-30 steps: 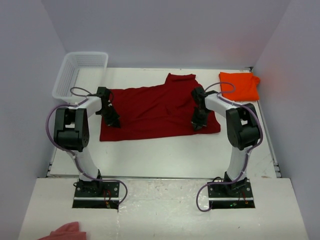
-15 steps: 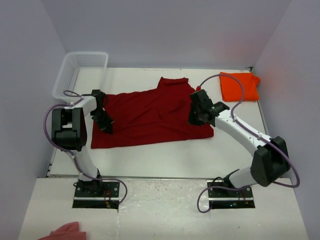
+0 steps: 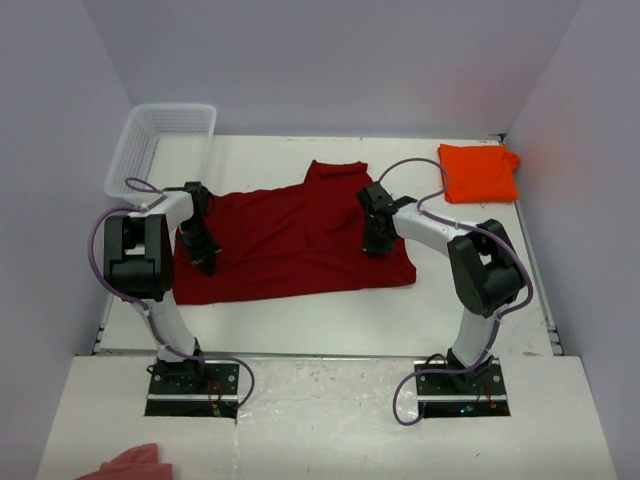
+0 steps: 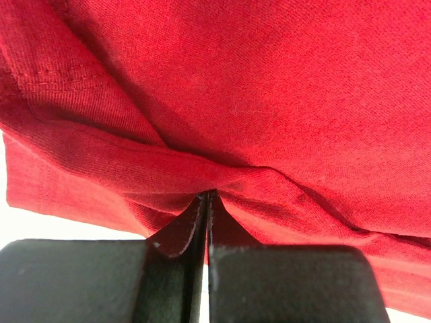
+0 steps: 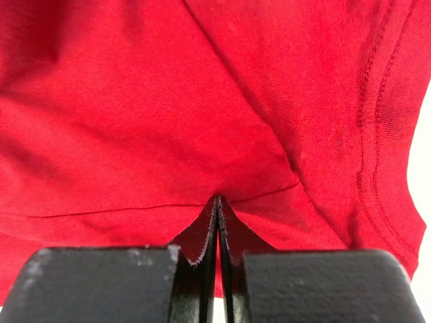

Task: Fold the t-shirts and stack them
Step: Fold the flattened tshirt in 1/3 of the way

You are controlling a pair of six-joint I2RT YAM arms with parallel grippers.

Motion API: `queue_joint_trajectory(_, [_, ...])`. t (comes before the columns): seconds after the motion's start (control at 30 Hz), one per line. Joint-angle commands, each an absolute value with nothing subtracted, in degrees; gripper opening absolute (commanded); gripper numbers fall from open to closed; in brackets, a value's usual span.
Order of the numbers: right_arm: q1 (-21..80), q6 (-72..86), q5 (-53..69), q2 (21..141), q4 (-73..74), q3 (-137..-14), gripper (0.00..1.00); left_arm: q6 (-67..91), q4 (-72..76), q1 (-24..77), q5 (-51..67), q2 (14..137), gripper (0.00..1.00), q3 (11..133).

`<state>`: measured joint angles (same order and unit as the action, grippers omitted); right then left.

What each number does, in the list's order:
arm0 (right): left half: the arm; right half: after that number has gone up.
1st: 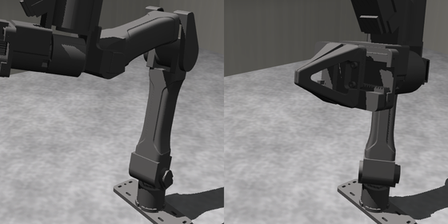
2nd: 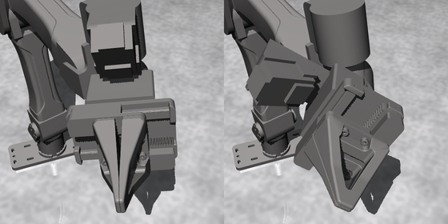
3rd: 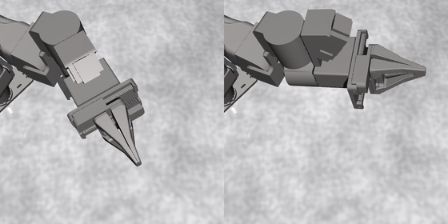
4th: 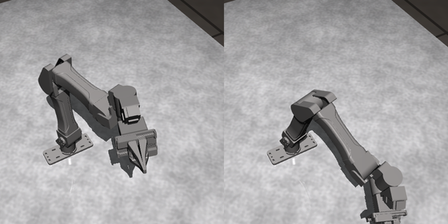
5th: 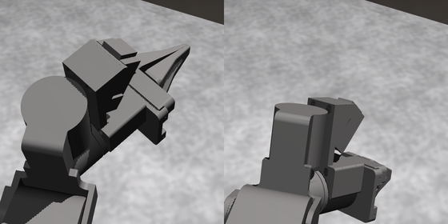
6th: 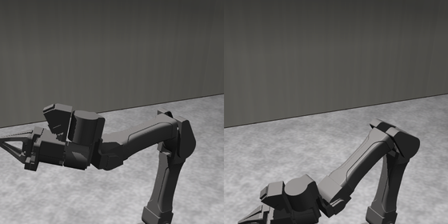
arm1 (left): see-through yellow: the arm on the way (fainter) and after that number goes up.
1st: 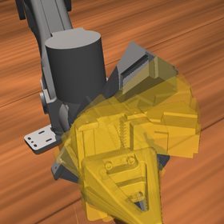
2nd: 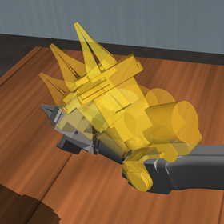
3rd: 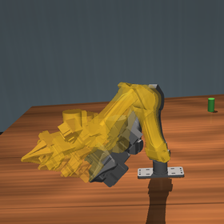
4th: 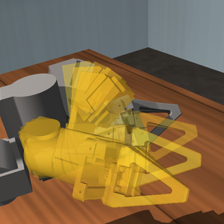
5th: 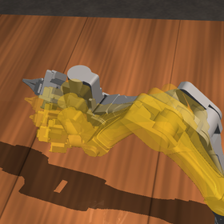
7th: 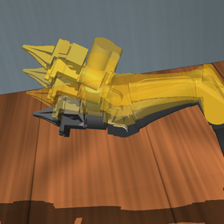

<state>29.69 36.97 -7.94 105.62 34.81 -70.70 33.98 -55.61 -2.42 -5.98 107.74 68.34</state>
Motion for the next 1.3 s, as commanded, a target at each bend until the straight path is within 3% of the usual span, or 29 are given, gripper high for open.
queue_joint_trajectory(0.0, [30.41, 38.23, -6.68, 103.1, 31.2, -67.6, 0.0, 32.34, -52.73, -3.25, -14.58, 110.04, 0.0, 65.56])
queue_joint_trajectory(0.63, [37.0, 59.4, -10.37, 89.05, 23.82, -40.53, 0.0, 35.51, -53.7, -2.55, -13.45, 110.74, 0.0, 60.56])
queue_joint_trajectory(1.0, [41.83, 69.33, -11.78, 86.05, 26.89, -33.75, 0.0, 38.93, -56.16, -2.64, -15.03, 108.2, 0.0, 54.94])
queue_joint_trajectory(1.27, [50.0, 80.83, -12.04, 76.48, 28.12, -27.51, 0.0, 38.41, -55.46, -2.55, -12.83, 106.88, 0.0, 51.5])
